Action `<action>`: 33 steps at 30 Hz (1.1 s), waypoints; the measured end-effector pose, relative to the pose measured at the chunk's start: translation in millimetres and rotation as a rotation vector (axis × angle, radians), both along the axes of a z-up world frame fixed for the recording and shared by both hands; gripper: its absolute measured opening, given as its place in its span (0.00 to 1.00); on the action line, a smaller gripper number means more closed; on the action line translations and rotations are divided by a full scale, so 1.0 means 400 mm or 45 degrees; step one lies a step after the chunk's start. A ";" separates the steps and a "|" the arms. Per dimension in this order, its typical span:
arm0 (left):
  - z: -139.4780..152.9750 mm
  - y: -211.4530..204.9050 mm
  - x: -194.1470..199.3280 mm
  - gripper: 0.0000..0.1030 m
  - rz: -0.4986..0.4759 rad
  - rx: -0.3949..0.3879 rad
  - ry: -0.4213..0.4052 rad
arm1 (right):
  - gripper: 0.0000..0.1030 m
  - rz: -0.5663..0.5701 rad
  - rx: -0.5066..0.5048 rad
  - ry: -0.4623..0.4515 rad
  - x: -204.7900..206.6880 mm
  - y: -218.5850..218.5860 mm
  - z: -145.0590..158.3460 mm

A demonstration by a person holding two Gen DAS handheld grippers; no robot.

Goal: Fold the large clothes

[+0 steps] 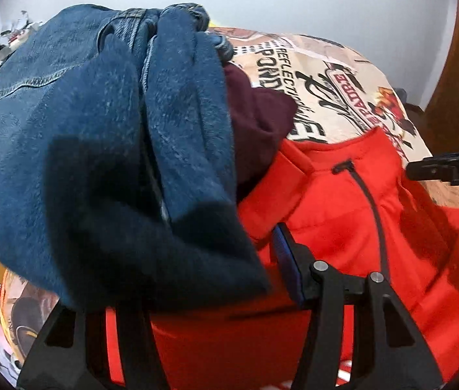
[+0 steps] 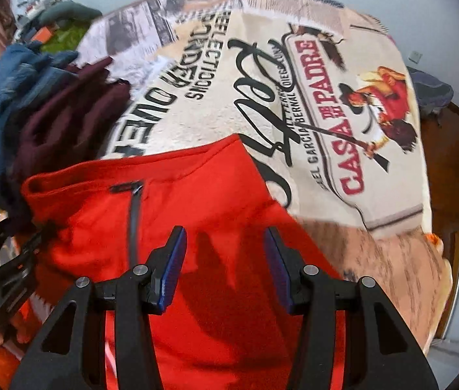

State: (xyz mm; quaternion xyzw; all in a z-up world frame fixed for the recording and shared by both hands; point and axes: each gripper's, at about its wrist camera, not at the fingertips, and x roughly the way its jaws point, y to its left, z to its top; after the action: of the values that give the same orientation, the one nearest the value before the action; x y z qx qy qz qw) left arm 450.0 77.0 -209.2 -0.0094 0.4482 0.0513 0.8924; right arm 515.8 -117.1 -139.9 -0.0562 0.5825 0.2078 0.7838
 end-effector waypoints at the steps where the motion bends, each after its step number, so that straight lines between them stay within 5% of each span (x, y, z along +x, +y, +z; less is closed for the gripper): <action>1: -0.002 0.002 0.002 0.53 0.000 -0.007 -0.008 | 0.44 0.005 -0.024 -0.002 0.014 0.010 -0.014; 9: -0.026 -0.039 0.030 0.47 -0.090 0.018 -0.017 | 0.47 -0.032 -0.081 -0.075 0.070 0.052 -0.075; 12: -0.023 -0.032 0.033 0.36 -0.056 -0.016 -0.025 | 0.38 -0.061 -0.068 -0.100 0.062 0.044 -0.075; 14: -0.019 -0.025 0.027 0.29 -0.064 -0.047 -0.026 | 0.10 -0.033 -0.108 -0.123 0.049 0.052 -0.074; 16: -0.007 -0.017 0.012 0.22 -0.081 -0.058 -0.025 | 0.08 -0.038 -0.093 -0.107 0.041 0.050 -0.066; 18: 0.002 -0.001 -0.004 0.12 -0.130 -0.167 0.013 | 0.07 -0.055 -0.059 -0.121 0.028 0.038 -0.041; 20: 0.011 0.009 -0.020 0.12 -0.143 -0.236 0.045 | 0.06 -0.058 -0.022 -0.155 0.006 0.025 -0.001; 33: 0.205 -0.019 -0.216 0.11 -0.237 -0.230 -0.069 | 0.06 0.035 0.100 -0.369 -0.292 -0.072 0.250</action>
State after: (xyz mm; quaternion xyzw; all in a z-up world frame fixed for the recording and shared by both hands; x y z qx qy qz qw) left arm 363.6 69.5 -127.1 -0.0494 0.4255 -0.0727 0.9007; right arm 398.9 -145.8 -39.9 -0.0628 0.4540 0.2310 0.8582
